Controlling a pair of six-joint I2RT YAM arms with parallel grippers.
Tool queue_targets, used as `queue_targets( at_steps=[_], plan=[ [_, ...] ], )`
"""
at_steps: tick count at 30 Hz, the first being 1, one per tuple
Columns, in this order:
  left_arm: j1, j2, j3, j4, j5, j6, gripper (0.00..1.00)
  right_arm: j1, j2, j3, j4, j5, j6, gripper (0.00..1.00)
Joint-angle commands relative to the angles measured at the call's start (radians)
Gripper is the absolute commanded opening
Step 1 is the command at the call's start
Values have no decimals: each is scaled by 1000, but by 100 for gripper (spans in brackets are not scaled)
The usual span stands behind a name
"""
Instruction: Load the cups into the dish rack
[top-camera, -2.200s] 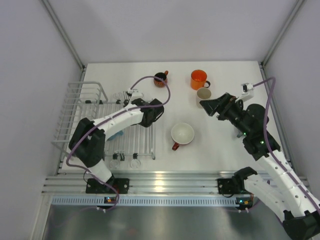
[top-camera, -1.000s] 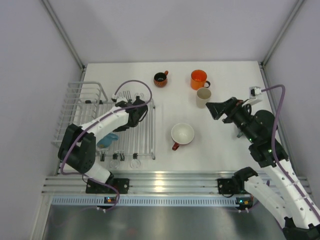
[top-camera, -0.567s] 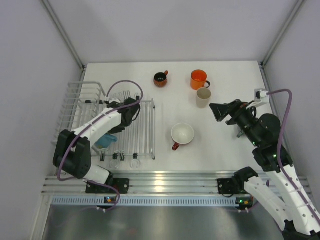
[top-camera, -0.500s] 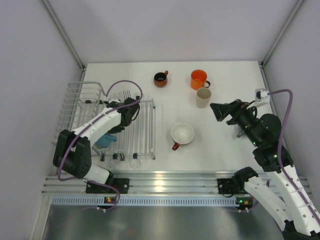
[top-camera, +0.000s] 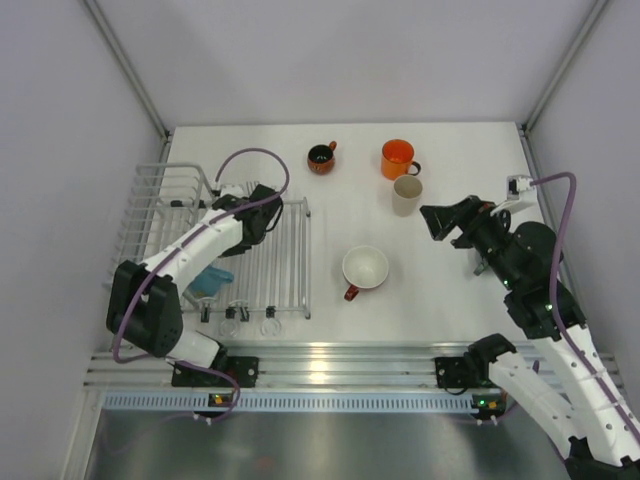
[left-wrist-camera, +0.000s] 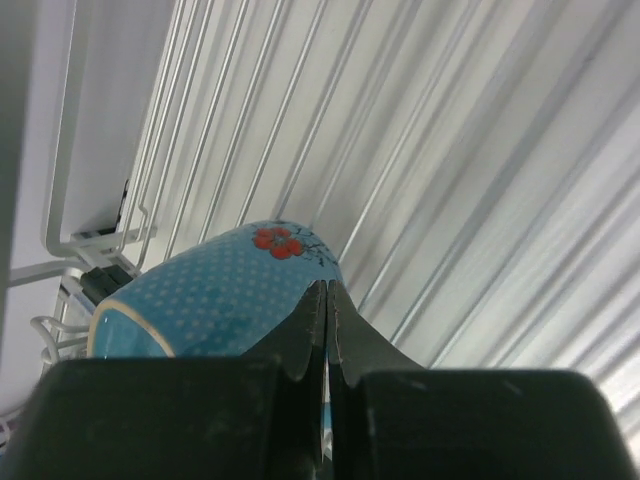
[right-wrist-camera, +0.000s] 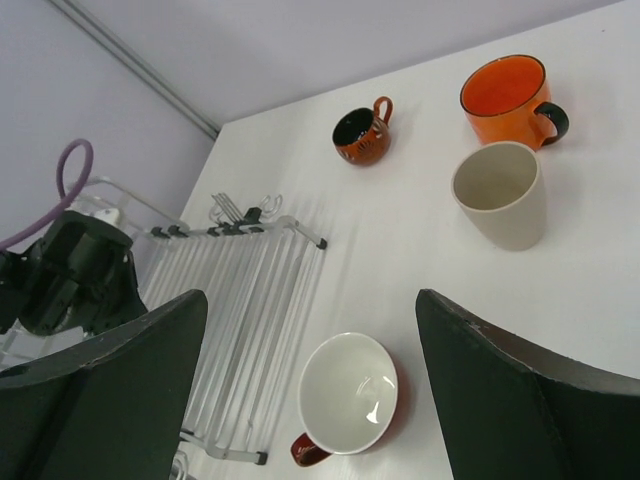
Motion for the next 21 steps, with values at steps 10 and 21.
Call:
queue_targets(
  at_steps=[10, 21],
  plan=[
    [-152, -38, -35, -5, 100, 30, 0, 10, 43, 30, 24, 6, 37, 86],
    [-203, -26, -38, 10, 258, 47, 0, 12, 12, 50, 3, 9, 14, 86]
  ],
)
